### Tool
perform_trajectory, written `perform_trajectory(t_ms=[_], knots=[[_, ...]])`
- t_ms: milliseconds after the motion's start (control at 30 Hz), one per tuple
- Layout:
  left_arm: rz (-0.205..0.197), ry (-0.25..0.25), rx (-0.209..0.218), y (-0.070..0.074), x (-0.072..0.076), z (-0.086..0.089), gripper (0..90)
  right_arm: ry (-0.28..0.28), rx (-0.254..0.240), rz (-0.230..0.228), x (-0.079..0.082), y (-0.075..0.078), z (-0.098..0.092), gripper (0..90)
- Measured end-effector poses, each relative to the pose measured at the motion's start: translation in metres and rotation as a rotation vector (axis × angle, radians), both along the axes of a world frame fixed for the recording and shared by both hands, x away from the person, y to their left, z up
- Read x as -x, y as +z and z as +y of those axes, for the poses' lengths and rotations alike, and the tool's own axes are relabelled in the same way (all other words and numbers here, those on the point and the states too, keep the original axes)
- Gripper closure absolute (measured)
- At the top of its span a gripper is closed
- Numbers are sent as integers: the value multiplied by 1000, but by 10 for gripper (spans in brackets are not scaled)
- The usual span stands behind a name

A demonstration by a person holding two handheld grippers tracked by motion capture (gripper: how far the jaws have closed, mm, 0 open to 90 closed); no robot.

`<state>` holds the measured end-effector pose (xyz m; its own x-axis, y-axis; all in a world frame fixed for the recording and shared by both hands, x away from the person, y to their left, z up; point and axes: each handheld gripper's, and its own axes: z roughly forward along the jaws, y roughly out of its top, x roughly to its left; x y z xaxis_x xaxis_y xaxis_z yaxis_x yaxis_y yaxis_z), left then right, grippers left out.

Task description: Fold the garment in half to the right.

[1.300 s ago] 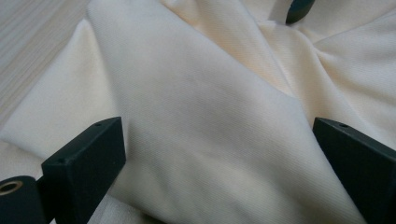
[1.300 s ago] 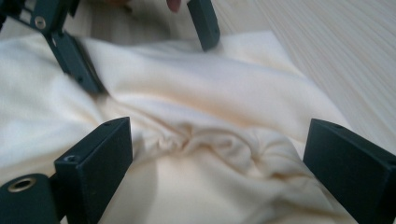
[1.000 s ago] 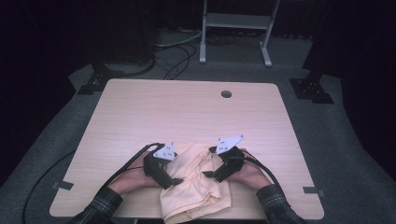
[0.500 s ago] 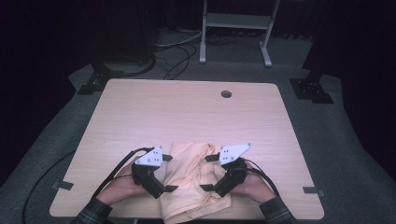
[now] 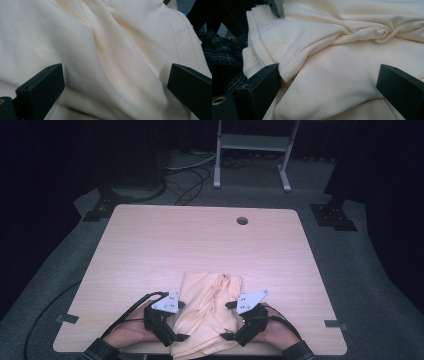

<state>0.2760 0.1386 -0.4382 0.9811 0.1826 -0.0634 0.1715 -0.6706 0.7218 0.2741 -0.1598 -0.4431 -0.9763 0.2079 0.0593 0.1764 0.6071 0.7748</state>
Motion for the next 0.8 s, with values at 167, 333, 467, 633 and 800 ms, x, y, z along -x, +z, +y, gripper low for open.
perform_trajectory(t_ms=[167,333,467,633,800], knots=[[3,3,2,0,0,0,5,-1,-2,-9,1,-1,0,58],[-4,-4,13,3,0,1,4,-3,-47,40,-2,2,-2,22],[-30,4,41,14,-7,0,4,-16,-81,25,-9,16,-4,12],[-38,20,85,28,-27,-5,4,-51,-116,-4,-29,36,-2,12],[-39,21,104,34,-53,-12,4,-66,-111,-22,-54,41,5,12]])
